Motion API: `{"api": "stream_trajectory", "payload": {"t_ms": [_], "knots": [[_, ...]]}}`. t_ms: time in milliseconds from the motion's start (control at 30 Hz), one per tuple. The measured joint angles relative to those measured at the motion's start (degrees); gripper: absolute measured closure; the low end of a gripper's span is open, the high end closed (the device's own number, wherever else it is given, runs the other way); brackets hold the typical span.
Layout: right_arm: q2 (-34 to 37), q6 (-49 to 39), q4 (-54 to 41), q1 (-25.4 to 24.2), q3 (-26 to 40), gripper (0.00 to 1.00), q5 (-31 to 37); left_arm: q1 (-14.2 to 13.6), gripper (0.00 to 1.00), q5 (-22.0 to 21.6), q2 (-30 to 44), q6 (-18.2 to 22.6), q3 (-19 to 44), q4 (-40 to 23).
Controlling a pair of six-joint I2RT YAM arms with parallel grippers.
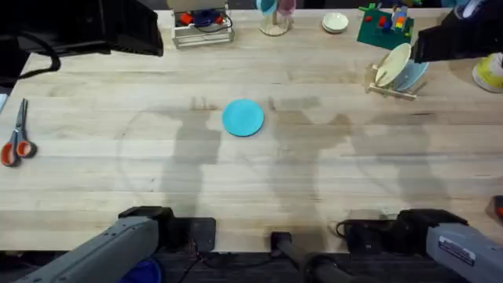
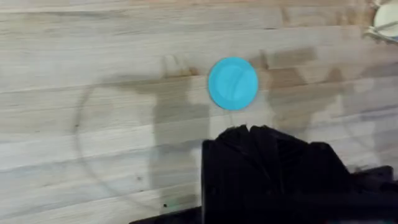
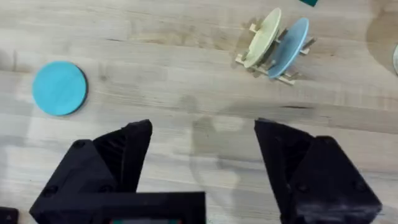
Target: Pick up the plates from the table one by one and place each into a slot on the dish rack.
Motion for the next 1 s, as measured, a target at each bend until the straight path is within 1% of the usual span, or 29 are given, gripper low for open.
{"api": "stream_trajectory", "payload": {"t_ms": [333,367,467,767,867,1000], "knots": [[0.0,0.0,0.2,0.0,0.0,0.007,0.0,0.0,0.960,2.2,0.1,-0.1,0.0,-0.5],[0.0,0.0,0.2,0.0,0.0,0.007,0.0,0.0,0.959,3.2,1.0,-0.4,0.0,-1.4],[0.0,0.0,0.2,0.0,0.0,0.008,0.0,0.0,0.958,3.7,2.9,-0.5,0.0,-2.1],[0.0,0.0,0.2,0.0,0.0,0.008,0.0,0.0,0.958,6.5,9.7,0.5,-0.2,-1.3],[0.0,0.0,0.2,0.0,0.0,0.009,0.0,0.0,0.958,7.2,10.1,0.8,-2.8,1.5],[0.0,0.0,0.2,0.0,0.0,0.007,0.0,0.0,0.958,9.3,10.1,0.9,-10.3,7.1]]}}
